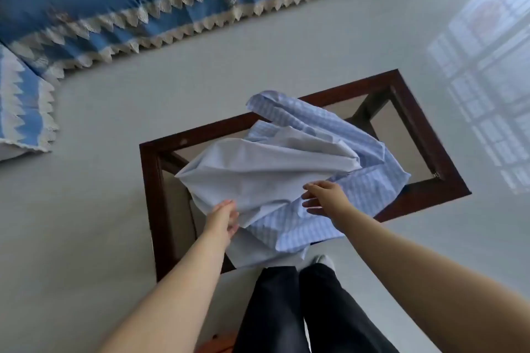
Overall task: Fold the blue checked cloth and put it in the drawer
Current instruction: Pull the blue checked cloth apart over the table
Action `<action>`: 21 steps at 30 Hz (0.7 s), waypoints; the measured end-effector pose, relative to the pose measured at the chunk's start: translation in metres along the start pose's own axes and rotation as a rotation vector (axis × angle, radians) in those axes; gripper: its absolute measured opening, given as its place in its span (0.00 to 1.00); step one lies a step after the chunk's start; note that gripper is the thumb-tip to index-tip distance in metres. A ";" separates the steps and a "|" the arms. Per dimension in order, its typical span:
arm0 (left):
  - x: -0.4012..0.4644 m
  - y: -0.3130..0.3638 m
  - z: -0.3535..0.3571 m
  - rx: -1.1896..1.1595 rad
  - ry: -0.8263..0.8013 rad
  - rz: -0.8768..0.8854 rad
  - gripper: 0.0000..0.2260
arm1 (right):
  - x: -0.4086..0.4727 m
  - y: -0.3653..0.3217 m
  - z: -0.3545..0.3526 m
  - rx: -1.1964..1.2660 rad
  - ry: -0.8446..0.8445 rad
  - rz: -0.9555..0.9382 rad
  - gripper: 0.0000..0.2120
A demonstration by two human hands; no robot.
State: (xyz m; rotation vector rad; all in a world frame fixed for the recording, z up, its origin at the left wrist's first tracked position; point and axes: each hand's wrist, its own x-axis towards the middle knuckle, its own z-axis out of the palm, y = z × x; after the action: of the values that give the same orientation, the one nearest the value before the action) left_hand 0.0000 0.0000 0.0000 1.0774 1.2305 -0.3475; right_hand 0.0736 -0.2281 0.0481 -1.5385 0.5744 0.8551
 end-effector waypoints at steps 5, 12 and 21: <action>0.023 -0.041 -0.029 -0.005 -0.053 -0.193 0.28 | 0.022 0.057 0.029 0.085 0.020 0.181 0.05; 0.053 -0.050 -0.020 -0.199 -0.096 -0.266 0.22 | 0.033 0.087 0.057 0.133 0.028 0.282 0.04; 0.064 -0.040 0.001 -0.240 -0.133 -0.354 0.25 | 0.046 0.087 0.049 0.181 -0.025 0.358 0.09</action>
State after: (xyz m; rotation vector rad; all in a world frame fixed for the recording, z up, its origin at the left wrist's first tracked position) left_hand -0.0060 -0.0004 -0.0755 0.6198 1.3059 -0.5186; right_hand 0.0246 -0.1883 -0.0425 -1.2774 0.9009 1.0596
